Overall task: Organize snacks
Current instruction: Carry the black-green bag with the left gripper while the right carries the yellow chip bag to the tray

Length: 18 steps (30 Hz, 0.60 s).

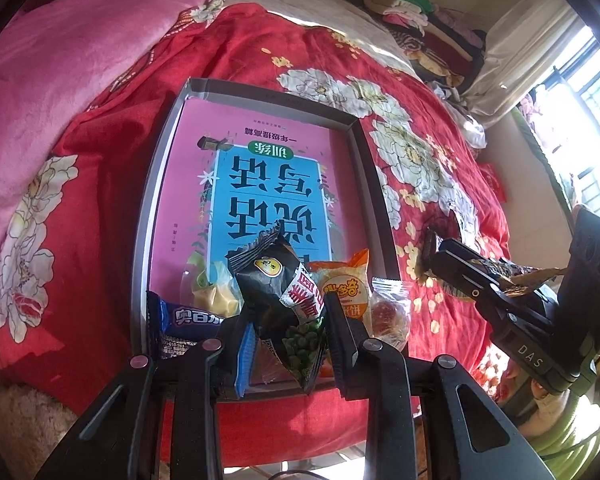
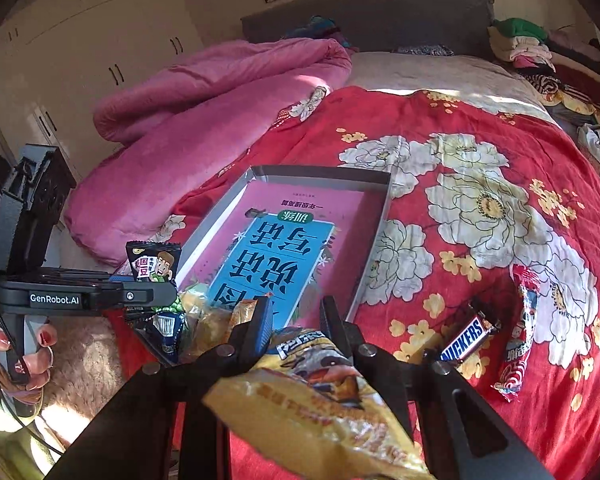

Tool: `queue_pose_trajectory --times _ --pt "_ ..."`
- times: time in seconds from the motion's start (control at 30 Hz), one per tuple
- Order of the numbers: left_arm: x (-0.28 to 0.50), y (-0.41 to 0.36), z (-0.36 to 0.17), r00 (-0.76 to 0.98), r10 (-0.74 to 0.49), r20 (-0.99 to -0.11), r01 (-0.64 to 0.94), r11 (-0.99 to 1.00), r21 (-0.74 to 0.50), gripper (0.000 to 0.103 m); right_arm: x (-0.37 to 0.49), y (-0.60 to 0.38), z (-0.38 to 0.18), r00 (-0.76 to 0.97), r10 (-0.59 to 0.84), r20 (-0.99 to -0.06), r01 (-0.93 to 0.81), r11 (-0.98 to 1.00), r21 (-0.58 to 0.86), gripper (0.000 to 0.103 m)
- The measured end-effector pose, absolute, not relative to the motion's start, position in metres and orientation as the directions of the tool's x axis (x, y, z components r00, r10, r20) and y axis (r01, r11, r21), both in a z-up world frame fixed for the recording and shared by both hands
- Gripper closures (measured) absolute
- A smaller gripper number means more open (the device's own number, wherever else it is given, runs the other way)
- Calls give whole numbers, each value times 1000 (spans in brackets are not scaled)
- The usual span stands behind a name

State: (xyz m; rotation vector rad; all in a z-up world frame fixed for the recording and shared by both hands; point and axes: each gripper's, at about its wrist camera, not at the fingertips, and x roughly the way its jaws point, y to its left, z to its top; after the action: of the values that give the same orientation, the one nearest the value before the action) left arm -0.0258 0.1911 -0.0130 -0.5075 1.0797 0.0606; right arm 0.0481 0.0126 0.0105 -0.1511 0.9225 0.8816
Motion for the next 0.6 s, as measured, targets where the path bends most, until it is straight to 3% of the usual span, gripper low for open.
queue_pose_trajectory --times 0.6 --pt "-25 187 -25 448 -203 -871 -278 894 -351 71 63 72 -23 282 511 -812 -727 666 167 78"
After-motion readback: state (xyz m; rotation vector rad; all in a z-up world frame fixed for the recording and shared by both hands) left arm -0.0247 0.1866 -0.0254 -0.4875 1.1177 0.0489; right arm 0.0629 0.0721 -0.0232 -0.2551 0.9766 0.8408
